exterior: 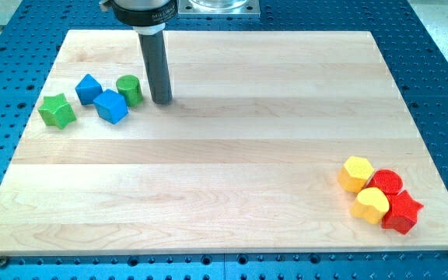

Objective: Point your arm above the triangle

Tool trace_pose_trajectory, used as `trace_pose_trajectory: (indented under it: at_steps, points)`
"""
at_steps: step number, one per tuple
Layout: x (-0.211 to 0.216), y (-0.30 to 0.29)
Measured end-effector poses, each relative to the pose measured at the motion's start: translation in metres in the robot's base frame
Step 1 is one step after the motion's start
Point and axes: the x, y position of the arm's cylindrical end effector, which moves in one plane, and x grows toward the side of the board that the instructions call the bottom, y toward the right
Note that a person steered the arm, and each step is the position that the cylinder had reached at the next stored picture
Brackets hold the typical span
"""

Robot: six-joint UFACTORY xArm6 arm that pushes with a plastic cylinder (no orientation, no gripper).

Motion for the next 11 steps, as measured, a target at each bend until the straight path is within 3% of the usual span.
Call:
trace_pose_trajectory:
  at_steps: [4, 8, 9, 11]
  points:
    - [0.000, 0.010]
    - [0.003, 0.067]
    - [-0.044, 0.047]
    - [-0.059, -0.089]
